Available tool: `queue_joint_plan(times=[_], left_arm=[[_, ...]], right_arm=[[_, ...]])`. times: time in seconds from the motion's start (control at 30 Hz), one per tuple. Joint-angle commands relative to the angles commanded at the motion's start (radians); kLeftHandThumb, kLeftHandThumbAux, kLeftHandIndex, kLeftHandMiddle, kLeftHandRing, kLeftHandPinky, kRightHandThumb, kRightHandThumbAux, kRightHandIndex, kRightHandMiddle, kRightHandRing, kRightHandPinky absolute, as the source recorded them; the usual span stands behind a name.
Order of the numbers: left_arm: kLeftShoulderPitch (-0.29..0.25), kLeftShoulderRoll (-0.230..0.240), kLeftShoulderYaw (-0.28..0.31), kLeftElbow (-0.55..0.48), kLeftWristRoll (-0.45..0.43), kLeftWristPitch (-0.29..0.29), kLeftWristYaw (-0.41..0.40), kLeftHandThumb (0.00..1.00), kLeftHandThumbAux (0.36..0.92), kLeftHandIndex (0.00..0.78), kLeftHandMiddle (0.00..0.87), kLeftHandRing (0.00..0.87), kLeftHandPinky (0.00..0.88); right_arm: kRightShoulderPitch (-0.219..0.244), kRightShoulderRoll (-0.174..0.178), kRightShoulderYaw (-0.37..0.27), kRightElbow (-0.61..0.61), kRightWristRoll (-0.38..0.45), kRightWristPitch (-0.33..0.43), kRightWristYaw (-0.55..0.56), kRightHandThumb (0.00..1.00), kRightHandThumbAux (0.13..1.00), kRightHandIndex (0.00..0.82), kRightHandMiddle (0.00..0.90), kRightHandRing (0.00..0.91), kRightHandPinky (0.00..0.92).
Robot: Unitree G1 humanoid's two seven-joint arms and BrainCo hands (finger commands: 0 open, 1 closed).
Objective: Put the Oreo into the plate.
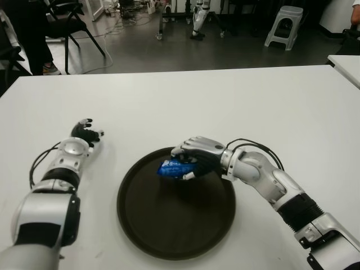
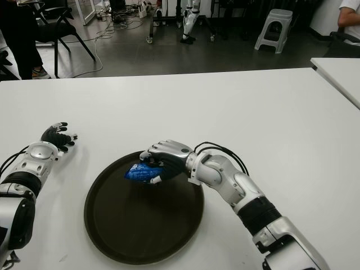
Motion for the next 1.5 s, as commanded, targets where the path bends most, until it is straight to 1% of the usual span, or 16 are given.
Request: queue_joint_plan(times=[0.03, 0.07, 0.1, 0.13, 0.17, 0.23, 0.3, 0.43, 0.57, 0.7, 0.9, 1.13, 1.33, 1.5], left_arm=[[0.0, 0.0, 0.001, 0.0, -0.002, 0.001, -0.002, 0.182, 0.777, 0.081, 0.129, 0.154, 0.157], [-0.001, -0.001, 0.002, 0.0, -0.003, 0.001, -0.003, 0.182, 0.779, 0.085, 0.13, 0.155, 0.154], [-0.001, -0.001, 0.003, 0.0, -0.004, 0.002, -0.005, 0.183, 0.779, 0.088, 0.13, 0.155, 0.152], [-0.001, -0.001, 0.003, 0.0, -0.005, 0.002, -0.005, 0.183, 0.779, 0.089, 0.13, 0.154, 0.151], [-0.001, -0.001, 0.003, 0.0, -0.005, 0.002, -0.006, 0.183, 0.78, 0.091, 0.13, 0.154, 0.149], [-0.001, -0.001, 0.003, 0.0, -0.005, 0.002, -0.007, 0.181, 0.78, 0.09, 0.127, 0.151, 0.145], [-0.001, 0.0, 0.003, 0.0, -0.004, 0.002, -0.009, 0.174, 0.783, 0.085, 0.122, 0.146, 0.141], [-0.003, 0.001, -0.003, 0.0, 0.001, 0.008, -0.014, 0.155, 0.787, 0.068, 0.113, 0.134, 0.134], [-0.005, 0.002, -0.013, 0.001, 0.01, 0.012, -0.014, 0.149, 0.793, 0.059, 0.111, 0.13, 0.126], [-0.005, 0.002, -0.014, 0.001, 0.009, 0.012, -0.012, 0.156, 0.795, 0.06, 0.114, 0.133, 0.13], [-0.003, 0.002, -0.002, 0.0, -0.006, 0.005, -0.016, 0.168, 0.817, 0.078, 0.121, 0.146, 0.148], [-0.002, 0.001, 0.01, 0.001, -0.015, 0.005, -0.021, 0.146, 0.823, 0.069, 0.104, 0.134, 0.135], [-0.001, 0.0, 0.009, -0.001, -0.013, 0.004, -0.01, 0.199, 0.801, 0.079, 0.103, 0.128, 0.133], [-0.003, -0.001, 0.004, -0.003, -0.009, 0.007, -0.008, 0.199, 0.792, 0.077, 0.106, 0.129, 0.132]], right_arm=[[0.006, 0.003, -0.003, -0.008, 0.016, 0.02, 0.022, 0.675, 0.741, 0.411, 0.508, 0.525, 0.477], [0.01, 0.005, -0.006, -0.014, 0.027, 0.035, 0.038, 0.432, 0.71, 0.277, 0.362, 0.38, 0.344], [0.014, 0.007, -0.008, -0.019, 0.042, 0.047, 0.055, 0.276, 0.668, 0.178, 0.251, 0.27, 0.252], [0.017, 0.008, -0.009, -0.024, 0.051, 0.054, 0.065, 0.221, 0.654, 0.142, 0.211, 0.229, 0.216], [0.018, 0.008, -0.009, -0.027, 0.057, 0.059, 0.07, 0.141, 0.634, 0.091, 0.153, 0.17, 0.165], [0.021, 0.009, -0.011, -0.03, 0.076, 0.062, 0.081, 0.057, 0.599, 0.037, 0.079, 0.094, 0.104], [0.027, 0.012, -0.014, -0.028, 0.102, 0.056, 0.09, 0.029, 0.571, 0.018, 0.042, 0.051, 0.07], [0.025, 0.012, -0.006, -0.007, 0.111, 0.034, 0.08, 0.006, 0.511, 0.003, 0.008, 0.01, 0.015], [0.011, 0.007, 0.001, 0.018, 0.102, -0.001, 0.063, 0.001, 0.497, 0.0, 0.002, 0.002, 0.003], [0.005, 0.011, 0.002, 0.043, 0.1, -0.026, 0.052, 0.0, 0.49, 0.0, 0.0, 0.0, 0.0], [-0.002, 0.015, 0.0, 0.064, 0.101, -0.044, 0.047, 0.0, 0.518, 0.0, 0.0, 0.0, 0.0], [-0.008, 0.016, 0.001, 0.07, 0.104, -0.038, 0.058, 0.0, 0.545, 0.0, 0.0, 0.0, 0.0], [-0.008, 0.019, 0.001, 0.073, 0.101, -0.024, 0.057, 0.0, 0.548, 0.0, 0.0, 0.0, 0.0], [-0.009, 0.021, 0.002, 0.077, 0.099, -0.016, 0.056, 0.0, 0.55, 0.0, 0.0, 0.0, 0.0]])
